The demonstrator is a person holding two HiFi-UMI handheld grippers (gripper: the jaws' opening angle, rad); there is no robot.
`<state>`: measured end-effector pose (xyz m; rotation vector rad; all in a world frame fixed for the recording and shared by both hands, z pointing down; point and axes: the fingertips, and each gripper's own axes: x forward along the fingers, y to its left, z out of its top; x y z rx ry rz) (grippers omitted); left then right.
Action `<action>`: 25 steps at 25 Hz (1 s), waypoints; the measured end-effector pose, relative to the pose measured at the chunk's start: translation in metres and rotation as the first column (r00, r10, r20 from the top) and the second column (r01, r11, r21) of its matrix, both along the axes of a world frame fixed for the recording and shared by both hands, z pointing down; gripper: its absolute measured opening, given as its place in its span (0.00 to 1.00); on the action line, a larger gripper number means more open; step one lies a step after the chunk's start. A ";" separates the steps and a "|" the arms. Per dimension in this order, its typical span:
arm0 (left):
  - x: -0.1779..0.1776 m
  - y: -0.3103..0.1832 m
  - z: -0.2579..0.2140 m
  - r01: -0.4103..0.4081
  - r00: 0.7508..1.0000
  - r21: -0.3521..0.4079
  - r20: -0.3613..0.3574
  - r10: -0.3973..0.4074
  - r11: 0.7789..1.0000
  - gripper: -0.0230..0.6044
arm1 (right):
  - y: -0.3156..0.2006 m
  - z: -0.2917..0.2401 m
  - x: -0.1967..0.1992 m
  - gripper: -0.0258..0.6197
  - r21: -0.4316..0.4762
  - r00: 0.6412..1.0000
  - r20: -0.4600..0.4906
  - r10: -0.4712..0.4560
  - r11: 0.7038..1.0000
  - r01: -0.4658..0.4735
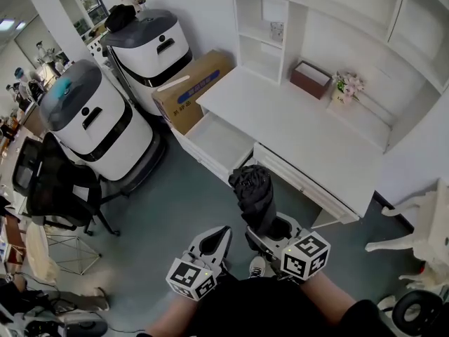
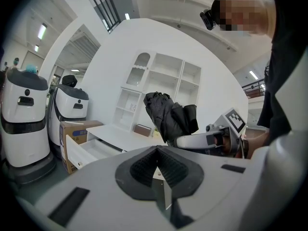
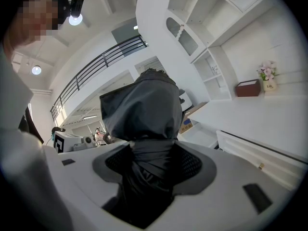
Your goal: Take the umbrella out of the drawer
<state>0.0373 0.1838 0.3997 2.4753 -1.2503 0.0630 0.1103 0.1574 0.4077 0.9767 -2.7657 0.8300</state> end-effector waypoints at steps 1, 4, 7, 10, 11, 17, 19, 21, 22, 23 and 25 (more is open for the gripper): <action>0.000 0.002 0.000 0.004 1.000 0.000 0.001 -0.004 1.000 0.03 | 0.001 0.000 0.000 0.42 -0.001 1.000 0.001 -0.004 1.000 0.004; 0.002 0.004 -0.002 0.011 1.000 0.004 0.005 -0.011 1.000 0.03 | 0.003 0.000 0.001 0.42 0.001 1.000 0.006 -0.014 1.000 0.014; 0.003 0.004 -0.003 0.007 1.000 0.007 0.009 -0.007 1.000 0.03 | 0.004 -0.002 0.000 0.42 0.009 1.000 0.008 -0.019 1.000 0.019; 0.005 0.003 -0.005 0.000 1.000 0.013 0.012 0.000 1.000 0.03 | 0.005 -0.002 0.000 0.42 0.012 1.000 0.010 -0.020 1.000 0.019; 0.006 0.003 -0.005 -0.003 1.000 0.014 0.012 0.002 1.000 0.03 | 0.005 -0.002 0.001 0.42 0.012 1.000 0.010 -0.019 1.000 0.018; 0.010 -0.003 -0.005 -0.009 1.000 0.013 0.011 0.009 1.000 0.03 | 0.003 -0.001 0.005 0.42 0.011 1.000 0.006 -0.014 1.000 0.014; 0.011 -0.003 -0.004 -0.010 1.000 0.010 0.011 0.010 1.000 0.03 | 0.004 0.001 0.005 0.42 0.009 1.000 0.006 -0.015 1.000 0.015; 0.012 -0.003 -0.003 -0.013 1.000 0.009 0.012 0.013 1.000 0.03 | 0.004 0.002 0.006 0.42 0.005 1.000 0.005 -0.015 1.000 0.015; 0.012 -0.003 -0.003 -0.013 1.000 0.009 0.013 0.013 1.000 0.03 | 0.005 0.002 0.005 0.42 0.003 1.000 0.005 -0.015 1.000 0.015; 0.011 -0.002 -0.004 -0.013 1.000 0.009 0.013 0.013 1.000 0.03 | 0.005 0.002 0.005 0.42 0.002 1.000 0.005 -0.015 1.000 0.015; 0.008 0.000 -0.005 -0.013 1.000 0.009 0.014 0.013 1.000 0.03 | 0.008 0.001 0.002 0.42 0.000 1.000 0.008 -0.014 1.000 0.014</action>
